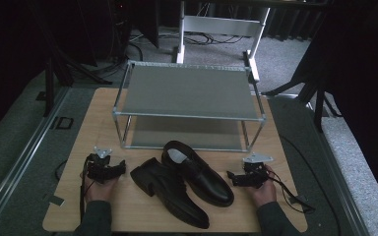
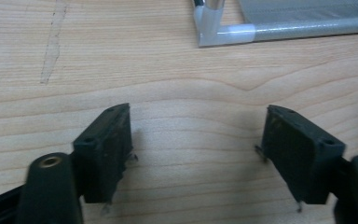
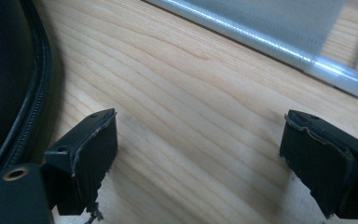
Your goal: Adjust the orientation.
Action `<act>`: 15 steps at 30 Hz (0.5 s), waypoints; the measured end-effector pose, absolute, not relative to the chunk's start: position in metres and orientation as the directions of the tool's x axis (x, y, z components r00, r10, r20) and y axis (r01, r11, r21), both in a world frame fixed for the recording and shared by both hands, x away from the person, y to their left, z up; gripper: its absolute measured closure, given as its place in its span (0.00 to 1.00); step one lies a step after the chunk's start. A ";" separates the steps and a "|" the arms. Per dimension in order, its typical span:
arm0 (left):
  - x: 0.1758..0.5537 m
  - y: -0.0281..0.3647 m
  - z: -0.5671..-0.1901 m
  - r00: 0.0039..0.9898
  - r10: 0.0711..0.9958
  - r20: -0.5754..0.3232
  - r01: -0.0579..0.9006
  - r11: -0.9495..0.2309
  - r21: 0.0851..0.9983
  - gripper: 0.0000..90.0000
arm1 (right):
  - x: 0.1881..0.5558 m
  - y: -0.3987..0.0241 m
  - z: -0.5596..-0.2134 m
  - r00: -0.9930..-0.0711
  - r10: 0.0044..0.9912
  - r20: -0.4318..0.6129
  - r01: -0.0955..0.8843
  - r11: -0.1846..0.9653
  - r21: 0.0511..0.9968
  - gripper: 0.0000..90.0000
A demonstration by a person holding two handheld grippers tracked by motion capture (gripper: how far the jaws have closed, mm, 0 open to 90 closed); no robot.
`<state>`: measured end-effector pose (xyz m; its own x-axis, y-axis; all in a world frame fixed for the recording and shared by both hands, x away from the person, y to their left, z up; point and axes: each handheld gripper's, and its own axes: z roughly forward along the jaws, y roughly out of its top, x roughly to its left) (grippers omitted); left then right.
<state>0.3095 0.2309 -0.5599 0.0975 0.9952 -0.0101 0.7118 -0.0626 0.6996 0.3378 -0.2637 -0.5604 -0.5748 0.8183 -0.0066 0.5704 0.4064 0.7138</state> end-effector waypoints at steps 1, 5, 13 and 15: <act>0.309 0.230 -0.559 0.101 0.995 -0.011 0.711 -0.064 0.700 0.33 | 0.336 -0.263 -0.560 -0.561 0.828 -0.007 0.575 0.396 0.716 0.14; 0.307 0.231 -0.558 0.103 0.995 -0.012 0.715 -0.065 0.696 0.44 | 0.328 -0.263 -0.555 -0.533 0.846 -0.001 0.596 0.376 0.709 0.32; 0.304 0.236 -0.553 0.179 0.974 -0.141 0.714 -0.030 0.700 0.50 | 0.306 -0.265 -0.537 -0.548 0.836 0.026 0.575 0.354 0.738 0.36; 0.302 0.238 -0.549 0.200 0.964 -0.176 0.704 -0.016 0.711 0.51 | 0.299 -0.265 -0.533 -0.551 0.834 0.018 0.568 0.359 0.740 0.36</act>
<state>0.3021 0.2376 -0.5485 0.1995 0.9640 -0.1760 0.7035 -0.0159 0.7105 0.2987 -0.2650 -0.5327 -0.5508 0.8345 0.0176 0.5680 0.3593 0.7405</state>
